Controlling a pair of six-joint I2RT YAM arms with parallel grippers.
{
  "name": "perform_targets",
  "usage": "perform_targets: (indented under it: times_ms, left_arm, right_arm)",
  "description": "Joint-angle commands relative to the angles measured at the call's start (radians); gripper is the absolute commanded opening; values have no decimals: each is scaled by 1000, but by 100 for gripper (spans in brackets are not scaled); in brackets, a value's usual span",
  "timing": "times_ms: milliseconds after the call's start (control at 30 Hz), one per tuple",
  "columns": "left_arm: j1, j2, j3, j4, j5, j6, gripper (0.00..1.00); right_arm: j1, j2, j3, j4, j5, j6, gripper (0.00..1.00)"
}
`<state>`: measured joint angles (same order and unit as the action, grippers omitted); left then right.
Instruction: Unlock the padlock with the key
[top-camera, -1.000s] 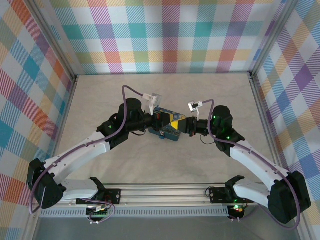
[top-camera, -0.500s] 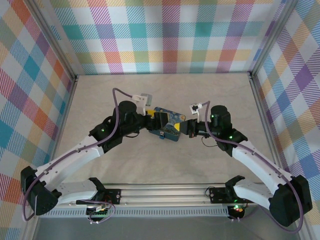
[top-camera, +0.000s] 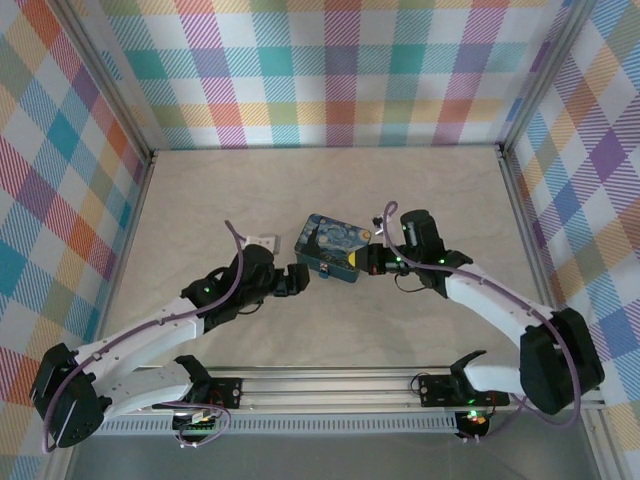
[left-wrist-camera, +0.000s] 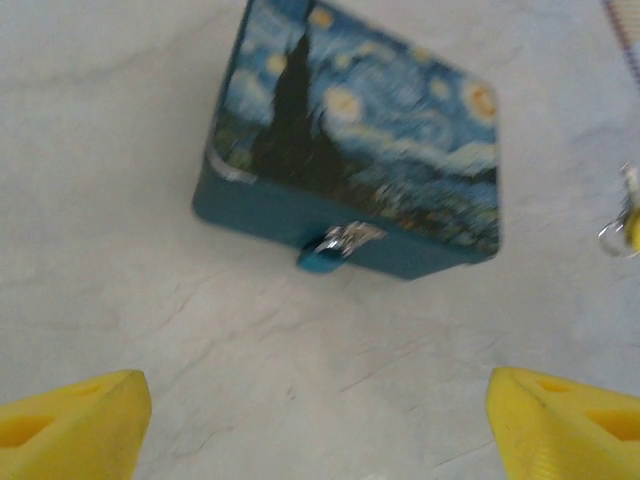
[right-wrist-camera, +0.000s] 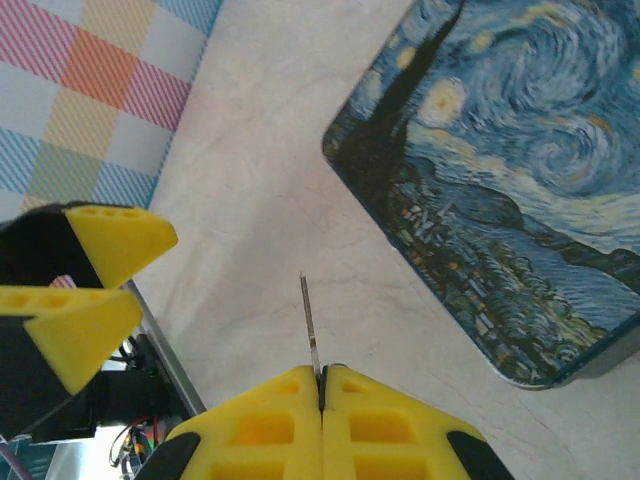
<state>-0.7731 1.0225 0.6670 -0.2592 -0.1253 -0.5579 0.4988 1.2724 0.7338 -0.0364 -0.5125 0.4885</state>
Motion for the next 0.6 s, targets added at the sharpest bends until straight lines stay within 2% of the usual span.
perform_targets:
  times_ms: [0, 300, 567]
  left_arm:
    - [9, -47, -47, 55, -15, -43, 88]
    - [8, -55, -133, 142, 46, -39, 89]
    - [7, 68, -173, 286, 99, -53, 90]
  right_arm:
    - [-1, 50, 57, 11, -8, -20, 0]
    - [-84, 229, 37, 333, -192, 160, 0]
    - [-87, 394, 111, 357, -230, 153, 0]
